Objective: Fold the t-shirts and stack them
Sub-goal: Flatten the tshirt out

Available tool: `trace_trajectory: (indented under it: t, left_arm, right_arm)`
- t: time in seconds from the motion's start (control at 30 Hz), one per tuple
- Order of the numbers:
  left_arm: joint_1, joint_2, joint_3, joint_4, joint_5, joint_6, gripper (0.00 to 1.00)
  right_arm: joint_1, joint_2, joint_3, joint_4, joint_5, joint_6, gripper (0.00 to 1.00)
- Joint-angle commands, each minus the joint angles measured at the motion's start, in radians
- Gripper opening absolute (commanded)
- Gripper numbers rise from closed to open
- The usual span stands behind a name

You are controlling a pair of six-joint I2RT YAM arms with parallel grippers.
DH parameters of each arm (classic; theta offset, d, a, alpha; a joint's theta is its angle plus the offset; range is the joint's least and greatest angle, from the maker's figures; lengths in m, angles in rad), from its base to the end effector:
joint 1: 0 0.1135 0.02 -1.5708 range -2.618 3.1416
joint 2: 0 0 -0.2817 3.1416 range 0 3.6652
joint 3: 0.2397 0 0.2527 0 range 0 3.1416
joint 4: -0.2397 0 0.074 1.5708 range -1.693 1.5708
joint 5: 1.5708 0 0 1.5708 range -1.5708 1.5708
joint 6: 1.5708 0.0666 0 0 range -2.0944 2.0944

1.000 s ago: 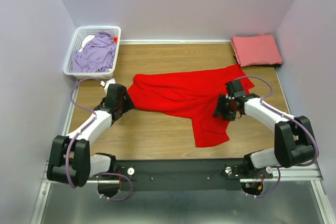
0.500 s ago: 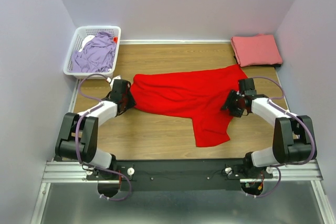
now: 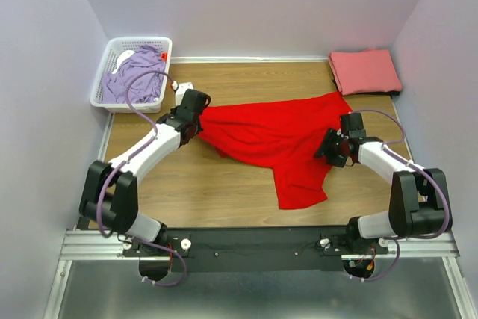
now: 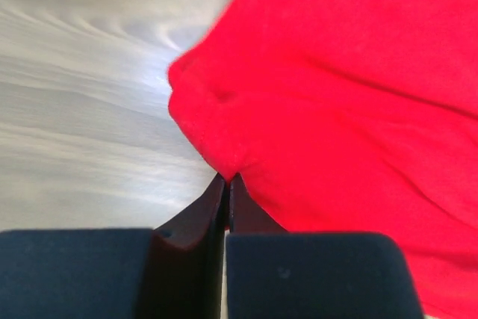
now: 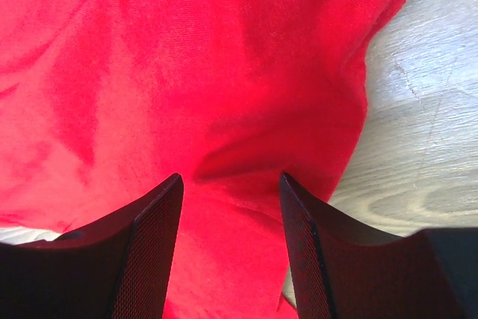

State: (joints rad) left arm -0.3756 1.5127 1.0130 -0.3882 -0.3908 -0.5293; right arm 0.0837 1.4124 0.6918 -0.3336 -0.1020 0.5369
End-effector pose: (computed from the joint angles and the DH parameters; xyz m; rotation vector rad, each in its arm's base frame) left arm 0.3195 -0.0987 0.2246 -0.3475 2.3457 0.0536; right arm 0.2674 0.0292 0.1528 0.5626 2.5995 0.3438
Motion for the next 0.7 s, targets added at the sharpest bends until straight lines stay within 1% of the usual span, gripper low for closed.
trace_trajectory:
  t: [0.0,0.03,0.1,0.17,0.2,0.23,0.3,0.33,0.37,0.4,0.43,0.47,0.5,0.53,0.6,0.67]
  left_arm:
    - [-0.031,-0.104,0.045,-0.299,-0.382,0.031,0.16]
    - [-0.031,-0.121,0.039,-0.346,-0.434,0.019,0.34]
    - [-0.031,-0.131,0.041,-0.374,-0.465,-0.001,0.57]
    - [-0.031,-0.15,0.042,-0.364,-0.447,-0.003,0.66]
    - [-0.028,-0.157,0.039,-0.35,-0.436,-0.001,0.66]
    - [-0.028,-0.167,0.03,-0.338,-0.419,-0.003,0.69]
    - [-0.011,-0.189,0.001,-0.287,-0.335,-0.005,0.74]
    - [0.0,-0.189,-0.016,-0.261,-0.297,-0.001,0.74]
    - [0.032,-0.21,-0.037,-0.203,-0.216,0.002,0.74]
    - [0.05,-0.221,-0.059,-0.174,-0.173,0.002,0.75]
    - [0.075,-0.233,-0.112,-0.138,-0.131,0.0,0.75]
    - [0.122,-0.255,-0.143,-0.074,-0.055,-0.003,0.75]
    - [0.15,-0.264,-0.192,-0.02,-0.016,-0.005,0.75]
    - [0.17,-0.267,-0.214,-0.02,0.019,-0.005,0.75]
    - [0.201,-0.264,-0.25,0.047,0.081,-0.008,0.75]
    - [0.222,-0.229,-0.275,0.086,0.122,-0.008,0.75]
  right_arm:
    - [-0.002,-0.041,-0.018,-0.001,0.004,-0.026,0.62]
    - [-0.004,-0.046,-0.018,-0.002,0.002,-0.029,0.62]
    - [-0.004,-0.05,-0.017,-0.005,0.001,-0.031,0.62]
    - [-0.004,-0.05,-0.015,-0.007,-0.001,-0.035,0.62]
    - [-0.004,-0.049,-0.014,-0.007,-0.002,-0.035,0.62]
    - [-0.004,-0.046,-0.014,-0.007,0.002,-0.037,0.62]
    - [-0.004,-0.038,-0.012,-0.008,0.011,-0.037,0.62]
    - [-0.005,-0.033,-0.011,-0.008,0.015,-0.038,0.62]
    - [-0.009,-0.026,-0.011,-0.008,0.021,-0.037,0.62]
    - [-0.015,-0.021,-0.009,-0.008,0.022,-0.035,0.62]
    - [-0.021,-0.017,-0.009,-0.008,0.024,-0.032,0.62]
    - [-0.035,-0.004,-0.008,-0.007,0.025,-0.029,0.62]
    - [-0.045,0.002,-0.002,-0.008,0.024,-0.029,0.62]
    - [-0.045,0.006,0.003,-0.007,0.024,-0.031,0.62]
    - [-0.047,0.017,0.012,-0.007,0.027,-0.037,0.62]
    - [-0.048,0.029,0.02,-0.007,0.035,-0.043,0.62]
